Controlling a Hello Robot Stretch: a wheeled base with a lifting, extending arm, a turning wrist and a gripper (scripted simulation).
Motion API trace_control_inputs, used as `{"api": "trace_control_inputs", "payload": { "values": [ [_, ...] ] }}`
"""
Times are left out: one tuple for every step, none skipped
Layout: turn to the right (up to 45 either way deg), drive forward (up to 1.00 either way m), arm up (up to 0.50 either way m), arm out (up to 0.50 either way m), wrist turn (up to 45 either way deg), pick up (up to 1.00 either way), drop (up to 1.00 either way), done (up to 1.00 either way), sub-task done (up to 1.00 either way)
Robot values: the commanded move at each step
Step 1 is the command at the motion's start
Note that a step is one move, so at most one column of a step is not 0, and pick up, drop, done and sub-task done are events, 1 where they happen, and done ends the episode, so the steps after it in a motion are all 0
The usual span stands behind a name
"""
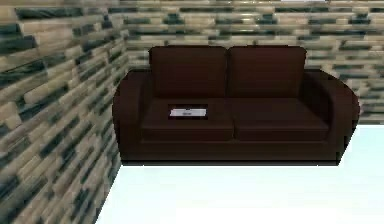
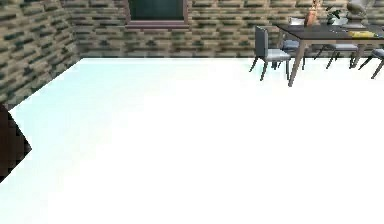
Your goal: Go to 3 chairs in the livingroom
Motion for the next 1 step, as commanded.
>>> {"api": "trace_control_inputs", "payload": {
  "values": [
    [45.0,0.0,0.0,0.0,0.0,0.0,0.0,0.0,0.0]
  ]
}}
